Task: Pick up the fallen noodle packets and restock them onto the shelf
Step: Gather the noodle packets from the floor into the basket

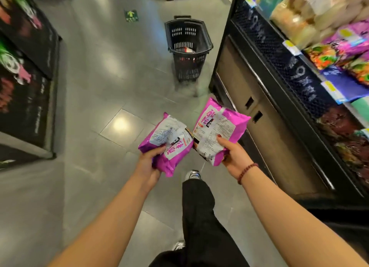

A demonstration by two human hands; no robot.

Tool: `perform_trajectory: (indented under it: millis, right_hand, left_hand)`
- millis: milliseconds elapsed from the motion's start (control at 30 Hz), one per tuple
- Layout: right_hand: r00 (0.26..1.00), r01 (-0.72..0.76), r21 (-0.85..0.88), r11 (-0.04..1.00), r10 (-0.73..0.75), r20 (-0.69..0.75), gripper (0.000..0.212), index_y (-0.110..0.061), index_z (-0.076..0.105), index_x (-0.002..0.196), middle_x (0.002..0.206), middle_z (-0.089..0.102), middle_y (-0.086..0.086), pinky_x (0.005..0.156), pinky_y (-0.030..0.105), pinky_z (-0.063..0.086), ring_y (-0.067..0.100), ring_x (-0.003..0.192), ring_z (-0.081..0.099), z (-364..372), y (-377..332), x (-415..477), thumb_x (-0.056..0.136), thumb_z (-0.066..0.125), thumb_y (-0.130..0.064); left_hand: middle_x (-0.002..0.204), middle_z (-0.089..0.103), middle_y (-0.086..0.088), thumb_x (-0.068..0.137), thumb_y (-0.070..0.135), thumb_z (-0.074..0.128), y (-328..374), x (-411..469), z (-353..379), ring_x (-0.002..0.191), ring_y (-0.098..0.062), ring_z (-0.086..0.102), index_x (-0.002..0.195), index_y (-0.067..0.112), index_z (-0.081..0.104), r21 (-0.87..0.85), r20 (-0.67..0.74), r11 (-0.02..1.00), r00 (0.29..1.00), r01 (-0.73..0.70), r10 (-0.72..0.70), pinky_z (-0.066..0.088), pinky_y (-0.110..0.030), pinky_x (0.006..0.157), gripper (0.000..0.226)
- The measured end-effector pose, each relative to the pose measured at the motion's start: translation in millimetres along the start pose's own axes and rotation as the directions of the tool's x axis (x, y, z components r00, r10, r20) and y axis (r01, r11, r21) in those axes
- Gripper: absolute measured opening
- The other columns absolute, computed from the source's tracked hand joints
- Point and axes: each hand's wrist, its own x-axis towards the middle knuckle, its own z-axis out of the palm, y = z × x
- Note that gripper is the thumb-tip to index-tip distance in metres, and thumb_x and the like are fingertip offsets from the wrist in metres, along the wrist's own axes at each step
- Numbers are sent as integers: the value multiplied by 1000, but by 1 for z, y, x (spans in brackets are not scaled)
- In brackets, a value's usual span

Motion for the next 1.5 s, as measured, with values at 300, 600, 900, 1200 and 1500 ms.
perform_trajectory:
  millis: [300, 600, 900, 1200, 1500]
  right_hand:
    - [990, -72, -56, 996, 78, 114, 23, -17, 61, 110, 98, 73, 0, 69, 28, 59, 13, 84, 71, 94, -107, 166, 89, 63, -8]
    - [993, -75, -57, 996, 80, 90, 27, -15, 60, 116, 109, 71, 5, 88, 38, 55, 21, 98, 68, 154, -184, 288, 90, 61, -7]
    - [994, -99, 38, 994, 97, 52, 26, -12, 63, 115, 111, 71, 6, 89, 40, 54, 24, 104, 66, 245, -238, 423, 89, 59, -5]
    - [989, -141, 247, 959, 146, -3, 33, -16, 56, 122, 117, 69, 12, 101, 58, 43, 35, 110, 64, 313, -289, 527, 90, 55, -9]
    - [990, -133, 264, 955, 140, -6, 40, -12, 56, 124, 112, 71, 12, 102, 58, 42, 34, 108, 64, 338, -365, 671, 86, 51, -1]
  left_hand:
    - [97, 74, -11, 74, -5, 58, 108, 147, 69, 93, -29, 69, 112, 10, 60, -113, -91, 990, 993, -83, 72, 56, -47, 80, 41]
    - [95, 75, -12, 89, -6, 49, 187, 267, 124, 82, -26, 73, 111, 8, 58, -71, -53, 995, 997, -67, 63, 61, -39, 71, 28]
    - [95, 75, -11, 85, 5, 56, 306, 419, 166, 76, -24, 74, 119, 9, 56, 44, 49, 999, 999, 3, -5, 60, -32, 57, 34]
    - [93, 75, -11, 92, 6, 52, 408, 548, 227, 75, -23, 74, 112, 9, 59, 89, 101, 989, 987, 114, -123, 61, -33, 63, 21]
    - [114, 70, -15, 83, 3, 59, 447, 681, 308, 87, -25, 73, 131, 7, 53, 153, 87, 984, 991, 89, -103, 60, -32, 65, 48]
